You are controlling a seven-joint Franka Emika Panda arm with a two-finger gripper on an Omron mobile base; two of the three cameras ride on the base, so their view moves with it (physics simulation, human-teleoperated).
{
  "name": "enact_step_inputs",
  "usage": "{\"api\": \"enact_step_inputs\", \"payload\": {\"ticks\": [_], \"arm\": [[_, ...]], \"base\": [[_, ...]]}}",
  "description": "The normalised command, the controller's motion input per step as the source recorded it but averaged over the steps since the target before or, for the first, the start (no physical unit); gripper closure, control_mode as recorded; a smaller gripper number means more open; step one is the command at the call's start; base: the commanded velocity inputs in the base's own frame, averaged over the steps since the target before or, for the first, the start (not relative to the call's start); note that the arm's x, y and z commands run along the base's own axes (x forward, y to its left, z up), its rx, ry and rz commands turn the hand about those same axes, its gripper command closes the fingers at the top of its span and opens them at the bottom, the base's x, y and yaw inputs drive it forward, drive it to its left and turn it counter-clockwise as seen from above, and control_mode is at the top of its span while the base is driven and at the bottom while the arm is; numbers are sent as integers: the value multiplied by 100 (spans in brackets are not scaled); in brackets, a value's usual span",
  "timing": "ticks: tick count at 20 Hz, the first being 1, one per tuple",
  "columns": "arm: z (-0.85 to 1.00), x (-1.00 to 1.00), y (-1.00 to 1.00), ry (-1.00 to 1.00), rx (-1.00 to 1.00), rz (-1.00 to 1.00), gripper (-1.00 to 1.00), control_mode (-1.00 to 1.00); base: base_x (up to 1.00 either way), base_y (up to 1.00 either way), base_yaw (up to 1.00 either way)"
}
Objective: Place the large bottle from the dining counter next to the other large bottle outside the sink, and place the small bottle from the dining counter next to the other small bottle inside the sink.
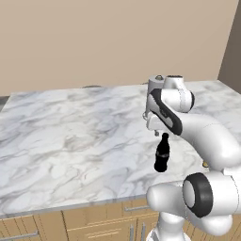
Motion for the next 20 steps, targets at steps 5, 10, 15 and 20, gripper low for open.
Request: {"api": "enact_step_inputs", "payload": {"ticks": [5,10,15,20], "arm": [[0,0,0,0,0,0,-100,-100],[-16,0,0,0,0,0,-100,-100],[-20,0,0,0,0,0,-100,-100],[-11,0,0,0,0,0,-100,-100]], "base": [[0,0,0],[0,0,0],[0,0,0],[0,0,0]]}}
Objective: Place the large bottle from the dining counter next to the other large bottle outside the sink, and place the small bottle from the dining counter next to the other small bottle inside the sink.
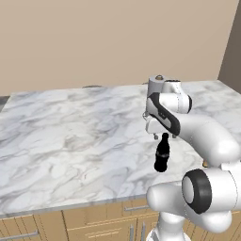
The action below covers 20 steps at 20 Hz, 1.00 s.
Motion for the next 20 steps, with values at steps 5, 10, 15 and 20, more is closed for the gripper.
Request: {"api": "enact_step_inputs", "payload": {"ticks": [5,10,15,20], "arm": [[-5,0,0,0,0,0,-100,-100],[-10,-2,0,0,0,0,-100,-100],[0,0,0,0,0,0,-100,-100],[0,0,0,0,0,0,100,-100]], "base": [[0,0,0],[0,0,0],[0,0,0],[0,0,0]]}}
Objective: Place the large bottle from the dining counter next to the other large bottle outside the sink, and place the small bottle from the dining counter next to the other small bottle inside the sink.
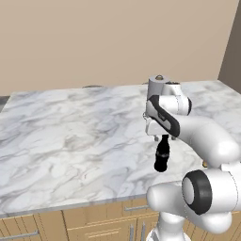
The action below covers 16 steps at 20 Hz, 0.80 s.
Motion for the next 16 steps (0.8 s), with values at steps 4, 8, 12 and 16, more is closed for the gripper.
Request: {"api": "enact_step_inputs", "payload": {"ticks": [4,8,12,16], "arm": [[0,0,0,0,0,0,100,-100],[0,0,0,0,0,0,100,-100],[0,0,1,0,0,0,100,-100],[38,-6,1,0,0,1,100,-100]], "base": [[0,0,0],[0,0,0],[0,0,0],[0,0,0]]}}
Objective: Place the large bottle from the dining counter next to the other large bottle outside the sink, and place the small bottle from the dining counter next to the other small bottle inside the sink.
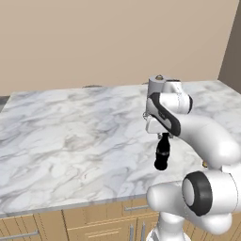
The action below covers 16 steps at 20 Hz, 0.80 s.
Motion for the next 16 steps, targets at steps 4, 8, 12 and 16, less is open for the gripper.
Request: {"api": "enact_step_inputs", "payload": {"ticks": [4,8,12,16], "arm": [[77,-43,0,0,0,0,100,-100],[75,-46,0,0,0,0,100,-100],[44,-71,6,-1,0,0,100,-100],[27,-69,16,-7,1,0,100,-100]], "base": [[0,0,0],[0,0,0],[0,0,0],[0,0,0]]}}
